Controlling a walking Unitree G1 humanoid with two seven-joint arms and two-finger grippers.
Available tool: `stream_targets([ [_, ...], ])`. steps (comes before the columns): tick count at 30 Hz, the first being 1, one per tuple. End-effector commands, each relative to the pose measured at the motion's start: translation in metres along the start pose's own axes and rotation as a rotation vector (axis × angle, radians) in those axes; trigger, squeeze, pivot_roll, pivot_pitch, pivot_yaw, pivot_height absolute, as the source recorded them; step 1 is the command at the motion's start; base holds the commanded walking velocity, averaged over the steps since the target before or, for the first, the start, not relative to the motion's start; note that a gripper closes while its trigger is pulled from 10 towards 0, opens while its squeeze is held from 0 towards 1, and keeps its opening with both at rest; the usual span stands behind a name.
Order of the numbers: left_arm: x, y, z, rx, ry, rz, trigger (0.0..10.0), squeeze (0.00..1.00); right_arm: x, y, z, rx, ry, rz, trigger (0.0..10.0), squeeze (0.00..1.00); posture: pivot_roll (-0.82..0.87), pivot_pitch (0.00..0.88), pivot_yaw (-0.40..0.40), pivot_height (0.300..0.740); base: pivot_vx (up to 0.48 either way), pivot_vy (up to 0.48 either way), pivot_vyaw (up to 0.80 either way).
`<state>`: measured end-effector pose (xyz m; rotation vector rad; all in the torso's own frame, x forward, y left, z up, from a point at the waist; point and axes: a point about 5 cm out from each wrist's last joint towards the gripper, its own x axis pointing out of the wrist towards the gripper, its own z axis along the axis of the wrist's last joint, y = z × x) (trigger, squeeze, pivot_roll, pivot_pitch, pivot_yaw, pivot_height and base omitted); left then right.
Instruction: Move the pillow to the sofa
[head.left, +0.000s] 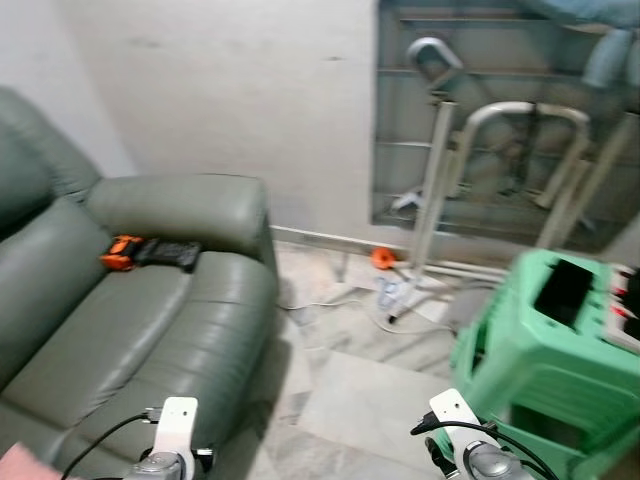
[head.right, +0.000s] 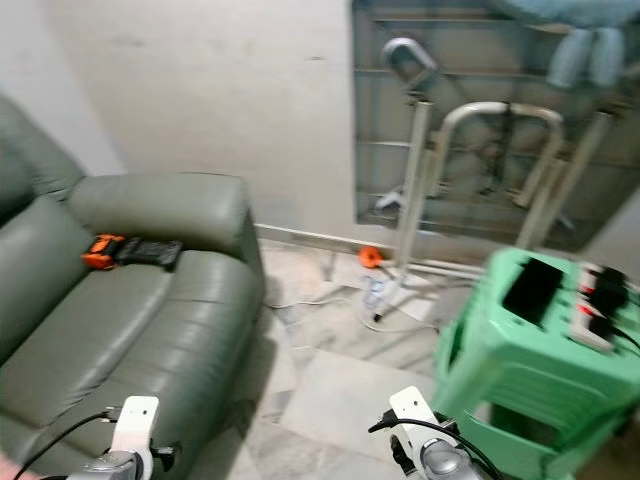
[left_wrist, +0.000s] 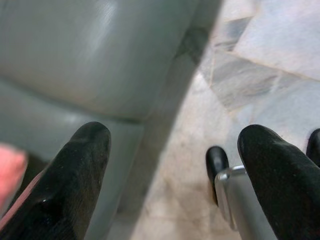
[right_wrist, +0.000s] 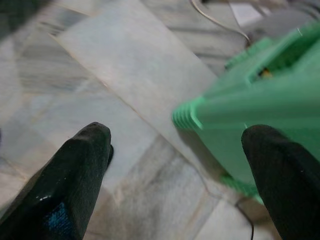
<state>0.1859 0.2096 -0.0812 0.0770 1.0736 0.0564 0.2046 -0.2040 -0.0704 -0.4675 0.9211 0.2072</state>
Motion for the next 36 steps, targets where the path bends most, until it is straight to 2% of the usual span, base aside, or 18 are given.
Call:
stream_targets([
  [1,0.000,-0.002,0.003,-0.007,-0.005,0.015,10.0,0.00,0.001,0.006,0.007,0.008,-0.015,0.014,10.0,0.00,-0.13,0.000,0.082,0.740,0.296,0.281,0.00],
  [4,0.001,-0.007,0.003,-0.007,-0.005,0.010,10.0,0.00,0.001,0.006,0.006,0.008,-0.015,0.014,10.0,0.00,-0.13,0.000,0.083,0.740,0.300,0.282,0.00],
  [9,0.001,-0.007,0.002,-0.008,-0.004,0.011,10.0,0.00,0.001,0.006,0.006,0.009,-0.014,0.014,10.0,0.00,-0.13,0.000,0.085,0.740,0.108,0.210,0.00],
  [14,-0.002,0.019,-0.003,-0.023,0.012,0.046,10.0,0.00,0.001,0.006,0.005,0.010,-0.014,0.014,10.0,0.00,-0.13,0.000,0.085,0.740,0.000,0.000,0.00],
  [18,-0.004,0.031,-0.004,-0.024,0.013,0.059,10.0,0.00,0.001,0.006,0.005,0.009,-0.013,0.015,10.0,0.00,-0.13,0.000,0.085,0.740,0.000,0.000,0.00],
  [23,-0.004,0.032,-0.004,-0.025,0.012,0.060,10.0,0.00,0.001,0.006,0.005,0.007,-0.012,0.015,10.0,0.00,-0.13,0.000,0.085,0.740,0.000,0.000,0.00],
  [36,-0.002,0.019,0.000,-0.007,0.009,0.038,10.0,0.00,0.001,0.006,0.006,-0.002,-0.012,0.016,10.0,0.00,-0.13,0.000,0.083,0.740,0.000,0.000,0.00],
])
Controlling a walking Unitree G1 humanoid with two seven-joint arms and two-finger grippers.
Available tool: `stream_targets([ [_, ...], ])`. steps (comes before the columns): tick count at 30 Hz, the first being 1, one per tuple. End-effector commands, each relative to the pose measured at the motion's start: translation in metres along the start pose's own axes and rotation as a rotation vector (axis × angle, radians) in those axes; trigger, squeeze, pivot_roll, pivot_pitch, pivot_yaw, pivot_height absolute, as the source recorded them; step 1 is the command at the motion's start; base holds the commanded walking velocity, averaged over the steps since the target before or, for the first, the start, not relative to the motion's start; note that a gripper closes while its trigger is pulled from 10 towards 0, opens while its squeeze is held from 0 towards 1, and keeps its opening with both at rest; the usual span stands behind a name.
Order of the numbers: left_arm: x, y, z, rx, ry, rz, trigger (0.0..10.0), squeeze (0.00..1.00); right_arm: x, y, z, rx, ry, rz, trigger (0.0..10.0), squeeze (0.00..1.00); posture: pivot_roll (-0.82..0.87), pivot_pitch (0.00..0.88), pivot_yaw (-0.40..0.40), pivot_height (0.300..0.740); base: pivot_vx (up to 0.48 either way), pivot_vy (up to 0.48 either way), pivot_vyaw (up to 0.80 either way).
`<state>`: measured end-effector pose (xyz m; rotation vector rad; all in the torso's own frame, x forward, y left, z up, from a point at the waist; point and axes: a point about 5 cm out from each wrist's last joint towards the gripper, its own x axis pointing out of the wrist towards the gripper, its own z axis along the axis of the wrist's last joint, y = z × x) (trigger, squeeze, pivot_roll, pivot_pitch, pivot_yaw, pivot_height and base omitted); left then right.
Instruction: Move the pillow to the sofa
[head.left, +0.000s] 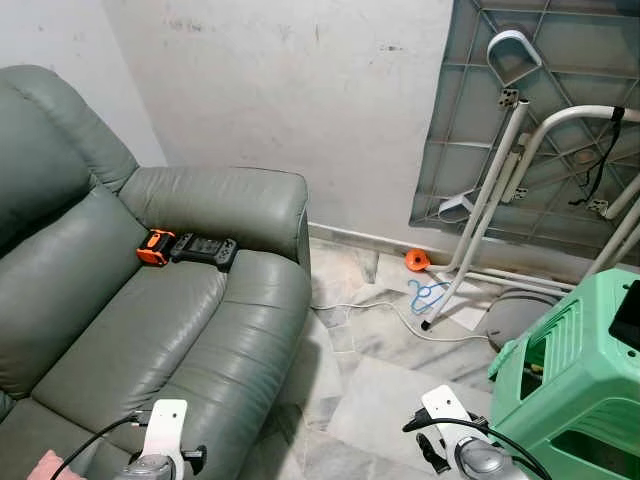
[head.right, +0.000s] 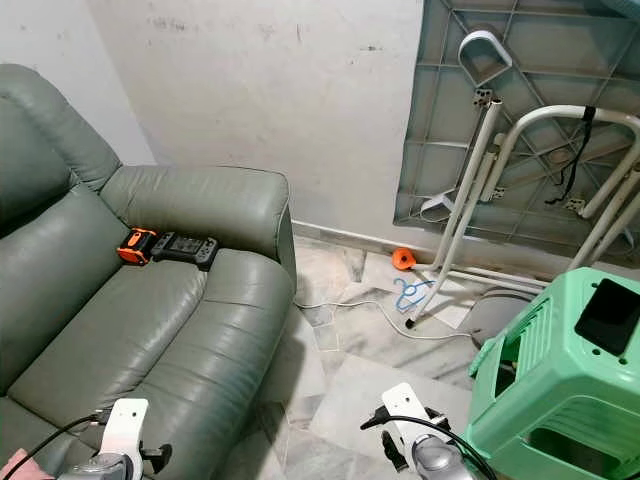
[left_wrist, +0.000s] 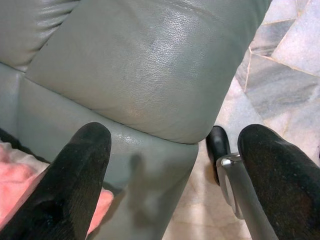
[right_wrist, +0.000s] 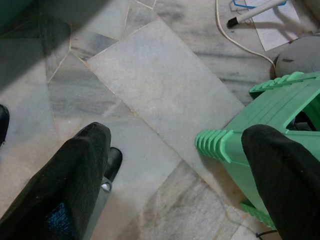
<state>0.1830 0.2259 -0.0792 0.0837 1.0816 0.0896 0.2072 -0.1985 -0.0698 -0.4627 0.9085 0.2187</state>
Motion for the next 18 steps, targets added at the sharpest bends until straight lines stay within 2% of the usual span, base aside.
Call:
stream_targets([
  [1,-0.0001,0.0024,0.0018,0.004,-0.001,0.007,10.0,0.00,0.0004,0.0023,0.0009,-0.001,0.003,0.008,10.0,0.00,-0.13,0.000,0.083,0.740,0.000,0.000,0.00],
  [6,-0.0001,0.0019,0.0016,-0.001,0.000,0.006,10.0,0.00,0.0005,0.0033,0.0012,-0.004,0.003,0.009,10.0,0.00,-0.13,0.000,0.083,0.740,0.000,-0.106,0.00],
  [18,0.0004,-0.0027,0.0032,-0.007,-0.002,0.000,10.0,0.00,0.0001,0.0032,-0.0008,0.001,0.007,0.009,10.0,0.00,-0.13,0.000,0.081,0.740,0.000,-0.374,0.00],
])
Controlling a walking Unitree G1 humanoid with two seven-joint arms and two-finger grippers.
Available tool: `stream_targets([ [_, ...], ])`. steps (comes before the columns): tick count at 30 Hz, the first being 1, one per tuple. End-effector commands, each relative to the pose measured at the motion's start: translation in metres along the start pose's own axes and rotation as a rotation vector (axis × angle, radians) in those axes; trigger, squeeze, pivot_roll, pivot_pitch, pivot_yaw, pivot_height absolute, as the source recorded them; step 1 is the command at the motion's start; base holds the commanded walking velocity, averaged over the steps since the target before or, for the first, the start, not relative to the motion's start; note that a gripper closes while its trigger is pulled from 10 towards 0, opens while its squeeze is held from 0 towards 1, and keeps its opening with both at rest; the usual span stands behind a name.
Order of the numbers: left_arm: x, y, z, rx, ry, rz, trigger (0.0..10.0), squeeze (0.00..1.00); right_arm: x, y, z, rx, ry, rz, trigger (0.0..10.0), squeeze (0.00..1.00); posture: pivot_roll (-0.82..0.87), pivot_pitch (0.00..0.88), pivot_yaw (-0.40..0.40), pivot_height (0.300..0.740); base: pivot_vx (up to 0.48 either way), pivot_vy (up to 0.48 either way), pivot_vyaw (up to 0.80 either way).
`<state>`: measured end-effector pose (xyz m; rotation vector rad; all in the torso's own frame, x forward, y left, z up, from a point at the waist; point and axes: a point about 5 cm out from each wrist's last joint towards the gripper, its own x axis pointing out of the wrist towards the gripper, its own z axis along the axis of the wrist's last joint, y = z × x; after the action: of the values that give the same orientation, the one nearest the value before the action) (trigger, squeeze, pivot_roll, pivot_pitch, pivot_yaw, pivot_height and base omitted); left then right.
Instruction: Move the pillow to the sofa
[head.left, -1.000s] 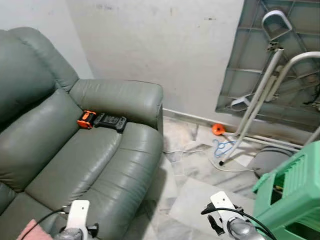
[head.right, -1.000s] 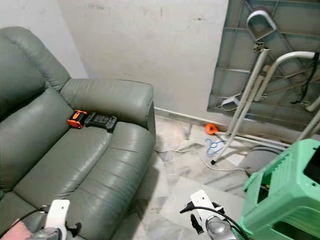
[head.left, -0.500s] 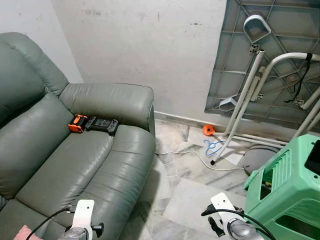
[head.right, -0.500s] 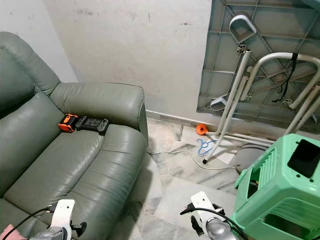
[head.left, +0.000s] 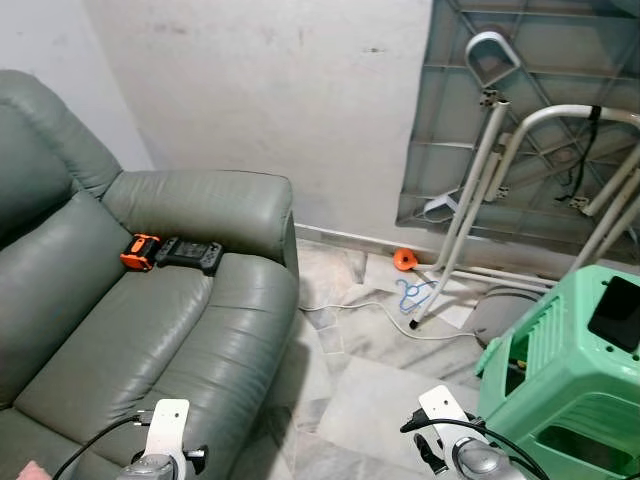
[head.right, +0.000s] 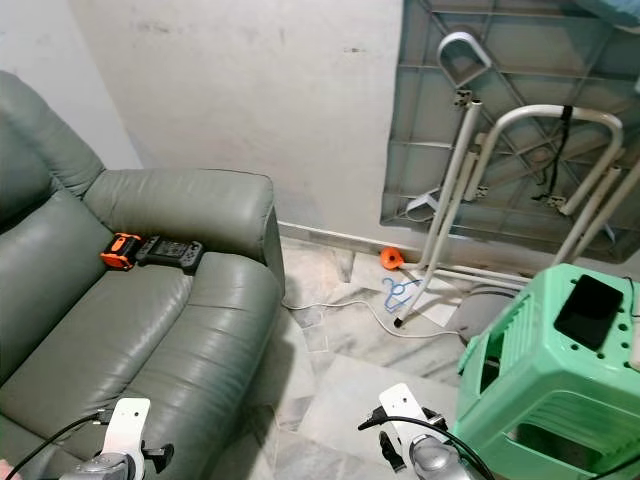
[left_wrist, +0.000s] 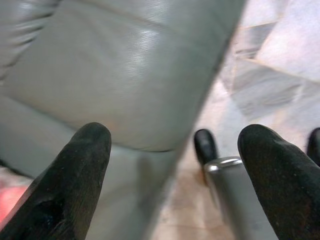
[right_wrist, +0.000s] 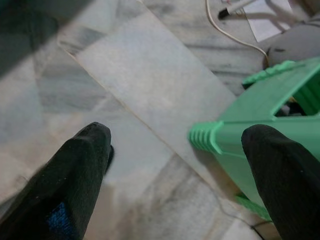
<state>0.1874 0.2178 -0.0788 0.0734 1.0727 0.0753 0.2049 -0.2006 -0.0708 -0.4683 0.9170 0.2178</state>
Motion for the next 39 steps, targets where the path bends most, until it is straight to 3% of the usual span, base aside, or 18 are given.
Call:
stream_targets([
  [1,0.000,0.005,-0.001,-0.006,0.007,0.016,10.0,0.00,0.001,0.004,0.002,0.005,-0.002,0.010,10.0,0.00,-0.13,0.000,0.081,0.740,0.000,-0.405,0.00],
  [11,-0.001,0.011,-0.004,-0.012,0.013,0.023,10.0,0.00,0.000,0.003,0.000,0.005,0.000,0.007,10.0,0.00,-0.13,0.000,0.081,0.740,0.000,-0.394,0.00],
  [21,0.000,-0.003,-0.005,-0.015,0.014,0.010,10.0,0.00,0.001,0.003,0.004,0.004,-0.004,0.007,10.0,0.00,-0.13,0.000,0.080,0.740,0.000,-0.279,0.00],
  [25,-0.001,0.007,-0.007,-0.027,0.013,0.021,10.0,0.00,0.001,0.003,0.002,0.004,-0.001,0.006,10.0,0.00,-0.13,0.000,0.080,0.740,0.000,0.000,0.00],
  [27,-0.003,0.021,-0.008,-0.031,0.017,0.036,10.0,0.00,0.000,0.003,0.001,0.004,0.001,0.007,10.0,0.00,-0.13,0.000,0.080,0.740,0.000,0.000,0.00],
  [32,-0.005,0.031,-0.011,-0.033,0.024,0.045,10.0,0.00,0.000,0.004,-0.001,0.003,0.006,0.008,10.0,0.00,-0.13,0.000,0.081,0.740,0.000,0.000,0.00],
  [35,-0.005,0.031,-0.011,-0.033,0.023,0.045,10.0,0.00,0.000,0.004,-0.001,0.002,0.008,0.009,10.0,0.00,-0.13,0.000,0.081,0.740,0.000,0.000,0.00],
  [37,-0.003,0.024,-0.007,-0.033,0.018,0.037,10.0,0.00,0.000,0.004,-0.001,0.001,0.010,0.009,10.0,0.00,-0.13,0.000,0.081,0.740,0.000,0.000,0.00],
  [38,-0.001,0.011,-0.003,-0.035,0.011,0.022,10.0,0.00,0.000,0.004,-0.001,0.000,0.011,0.010,10.0,0.00,-0.13,0.000,0.081,0.740,0.000,0.000,0.00],
  [39,-0.001,0.011,-0.003,-0.035,0.011,0.022,10.0,0.00,0.000,0.004,-0.001,0.000,0.011,0.010,10.0,0.00,-0.13,0.000,0.081,0.740,0.000,0.000,0.00],
])
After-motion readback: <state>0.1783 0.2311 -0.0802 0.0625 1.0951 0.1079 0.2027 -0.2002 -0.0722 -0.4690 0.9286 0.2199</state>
